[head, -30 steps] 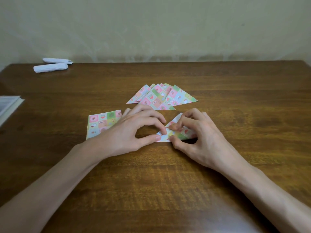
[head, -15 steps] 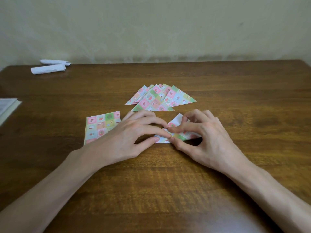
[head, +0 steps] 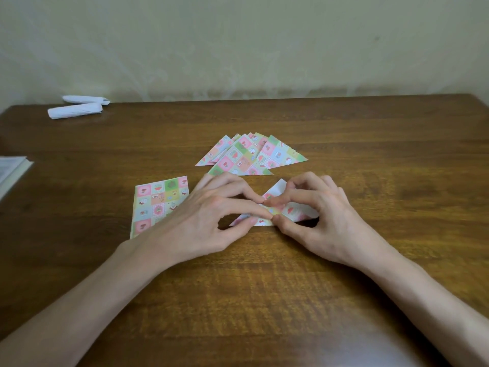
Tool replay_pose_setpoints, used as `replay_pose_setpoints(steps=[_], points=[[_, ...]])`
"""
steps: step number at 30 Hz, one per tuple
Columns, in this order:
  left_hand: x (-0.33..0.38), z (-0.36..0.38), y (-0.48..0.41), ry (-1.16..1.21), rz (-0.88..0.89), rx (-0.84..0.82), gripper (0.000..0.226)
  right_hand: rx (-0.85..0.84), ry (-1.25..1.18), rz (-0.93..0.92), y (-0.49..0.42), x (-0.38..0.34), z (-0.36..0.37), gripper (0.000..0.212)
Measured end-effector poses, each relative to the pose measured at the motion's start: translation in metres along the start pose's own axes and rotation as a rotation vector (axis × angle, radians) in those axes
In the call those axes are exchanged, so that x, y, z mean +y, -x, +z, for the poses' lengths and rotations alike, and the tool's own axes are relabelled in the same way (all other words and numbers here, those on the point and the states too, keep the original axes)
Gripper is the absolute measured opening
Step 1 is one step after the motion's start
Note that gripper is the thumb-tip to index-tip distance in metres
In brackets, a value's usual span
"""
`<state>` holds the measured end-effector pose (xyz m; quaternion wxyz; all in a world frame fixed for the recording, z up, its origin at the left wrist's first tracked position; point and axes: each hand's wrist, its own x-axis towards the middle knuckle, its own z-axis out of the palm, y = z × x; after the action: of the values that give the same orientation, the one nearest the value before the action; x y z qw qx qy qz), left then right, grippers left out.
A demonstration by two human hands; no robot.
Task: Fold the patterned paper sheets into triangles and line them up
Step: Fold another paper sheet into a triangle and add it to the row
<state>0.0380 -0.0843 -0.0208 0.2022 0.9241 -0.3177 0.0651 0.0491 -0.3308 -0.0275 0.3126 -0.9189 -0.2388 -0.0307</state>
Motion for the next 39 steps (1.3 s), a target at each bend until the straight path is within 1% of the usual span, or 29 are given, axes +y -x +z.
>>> replay_pose_setpoints(steps=[2, 6, 10, 15, 18, 23, 28, 34, 36, 39], points=[[0.002, 0.001, 0.001, -0.011, 0.003, -0.017, 0.035, -0.026, -0.03, -0.001, -0.001, 0.002, -0.005, 0.027], [0.002, 0.001, 0.001, -0.039, 0.01, -0.028, 0.037, -0.067, 0.013, 0.007, -0.002, 0.001, -0.008, 0.043], [0.001, 0.002, 0.002, -0.049, 0.014, -0.023, 0.038, -0.104, -0.099, 0.019, -0.001, 0.008, -0.016, 0.054], [0.001, 0.003, 0.001, -0.034, 0.003, -0.02, 0.036, -0.122, -0.066, 0.007, -0.001, 0.008, -0.016, 0.056], [0.001, 0.003, 0.002, -0.037, 0.01, -0.031, 0.037, -0.16, -0.116, 0.022, -0.002, 0.012, -0.021, 0.06], [0.003, 0.001, 0.003, -0.042, 0.025, -0.142, 0.057, -0.207, -0.128, 0.013, -0.004, 0.015, -0.024, 0.062], [0.003, -0.001, 0.004, -0.058, 0.064, -0.125, 0.061, -0.281, -0.206, 0.018, -0.008, 0.02, -0.033, 0.073], [0.005, -0.003, 0.005, -0.105, 0.06, -0.155, 0.061, -0.377, -0.231, 0.014, -0.01, 0.021, -0.046, 0.088], [0.005, -0.004, 0.006, -0.139, 0.072, -0.16, 0.061, -0.384, -0.235, 0.017, -0.01, 0.021, -0.048, 0.088], [0.006, -0.002, 0.006, -0.292, 0.116, -0.148, 0.069, -0.376, -0.265, 0.02, -0.011, 0.021, -0.046, 0.082]])
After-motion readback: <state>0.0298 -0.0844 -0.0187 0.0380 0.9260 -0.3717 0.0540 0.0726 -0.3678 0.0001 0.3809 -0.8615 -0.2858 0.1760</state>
